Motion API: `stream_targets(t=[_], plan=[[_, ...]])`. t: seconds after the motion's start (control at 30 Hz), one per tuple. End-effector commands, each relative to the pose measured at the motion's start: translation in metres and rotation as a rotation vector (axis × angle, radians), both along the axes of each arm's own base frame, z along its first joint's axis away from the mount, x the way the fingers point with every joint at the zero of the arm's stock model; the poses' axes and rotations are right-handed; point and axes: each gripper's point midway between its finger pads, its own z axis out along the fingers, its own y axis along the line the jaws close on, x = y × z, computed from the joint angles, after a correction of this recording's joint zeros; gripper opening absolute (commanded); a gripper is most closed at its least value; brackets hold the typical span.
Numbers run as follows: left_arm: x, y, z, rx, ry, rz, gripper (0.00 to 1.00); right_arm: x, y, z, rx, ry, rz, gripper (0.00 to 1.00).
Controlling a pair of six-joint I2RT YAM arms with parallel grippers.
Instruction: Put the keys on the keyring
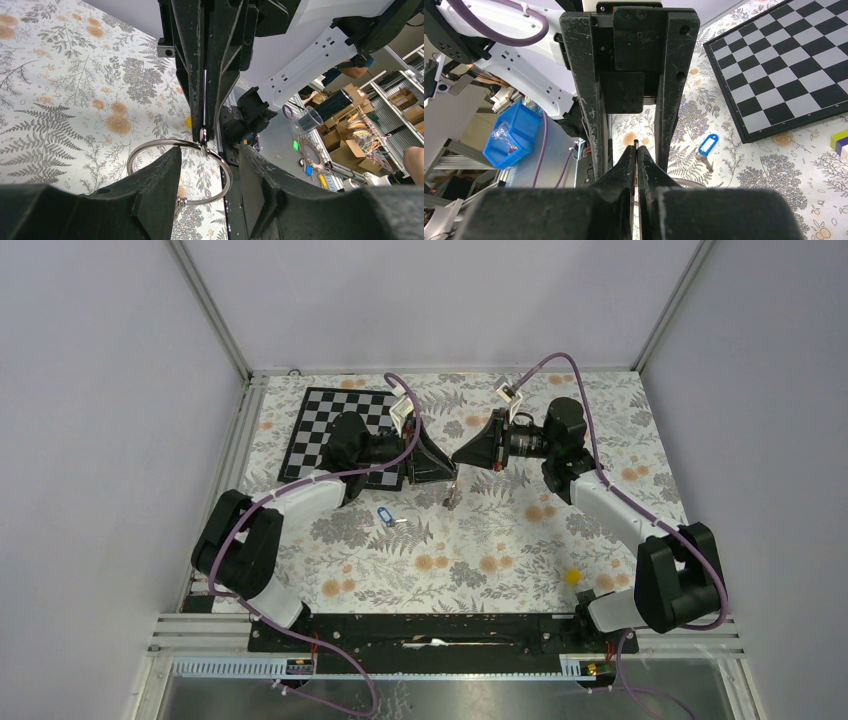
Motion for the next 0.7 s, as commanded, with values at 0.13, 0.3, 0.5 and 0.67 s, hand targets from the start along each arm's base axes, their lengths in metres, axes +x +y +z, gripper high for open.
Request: stream_targets(t=[0.13, 0.3, 0.5, 0.67], plan=[[0.0011, -0.0071, 0.0007, -0.001, -0.009, 0.004, 0.41, -0.0014, -0.0036, 0.0221, 0.036, -0.091, -0.011, 0.00], [0.0018, -0.0073, -0.0040, 0.007, 0.011, 0.011, 0.44, -0.0011, -0.0051, 0.0229, 0.035, -0.098, -0.017, 0.00], [0.0013, -0.0078, 0.0014, -0.008, 0.021, 0.015, 0.46, 0.0009, -0.0064, 0.0164, 0.018, -0.104, -0.030, 0.00], [0.0053, -0.0103, 0.0042, -0.021, 0.048, 0.023, 0.46, 0.0015, -0.0065, 0.0147, 0.015, -0.102, -0.035, 0.00]])
